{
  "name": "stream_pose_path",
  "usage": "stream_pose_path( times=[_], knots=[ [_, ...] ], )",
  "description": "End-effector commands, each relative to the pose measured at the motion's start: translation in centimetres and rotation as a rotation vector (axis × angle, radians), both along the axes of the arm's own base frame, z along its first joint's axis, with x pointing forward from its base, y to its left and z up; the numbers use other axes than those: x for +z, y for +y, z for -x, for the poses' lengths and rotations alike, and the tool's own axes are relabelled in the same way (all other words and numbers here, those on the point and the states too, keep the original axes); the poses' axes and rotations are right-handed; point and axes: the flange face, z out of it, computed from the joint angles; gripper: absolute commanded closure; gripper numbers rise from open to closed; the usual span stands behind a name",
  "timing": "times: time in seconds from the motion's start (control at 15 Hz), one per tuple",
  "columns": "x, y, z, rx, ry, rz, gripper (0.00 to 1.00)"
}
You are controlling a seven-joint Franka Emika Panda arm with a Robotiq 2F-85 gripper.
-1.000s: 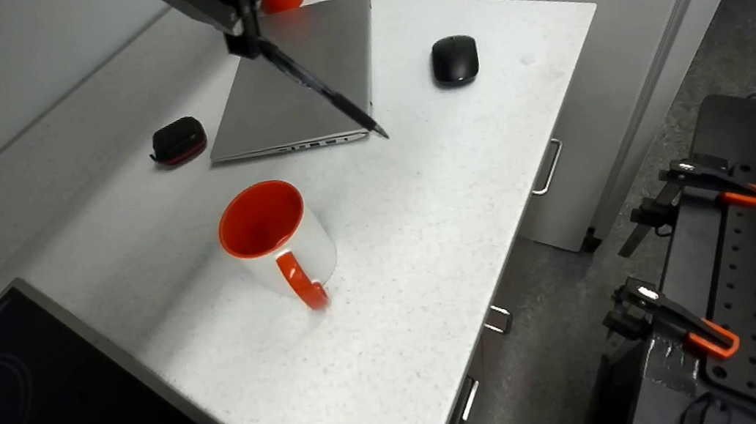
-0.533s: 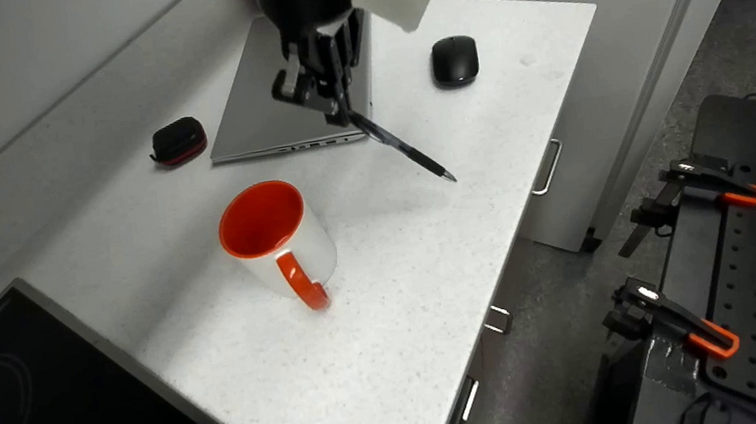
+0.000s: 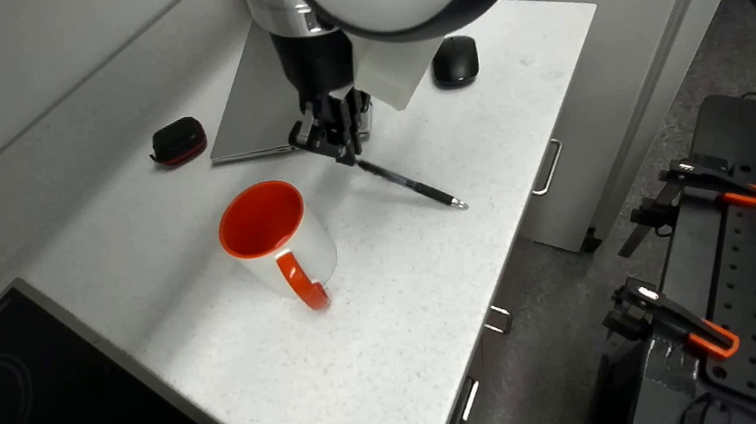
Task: Put the pen on the table
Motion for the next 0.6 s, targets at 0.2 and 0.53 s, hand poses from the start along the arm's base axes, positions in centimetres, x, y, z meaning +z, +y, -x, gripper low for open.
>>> stream_pose_path(
  times=[0.2,0.53],
  knots=[
    [0.5,-1.2,-1.0,-0.062,-0.042,-0.045,0.3],
    [0.8,-1.4,-1.1,-0.087,-0.016,-0.114,0.0]
  ],
)
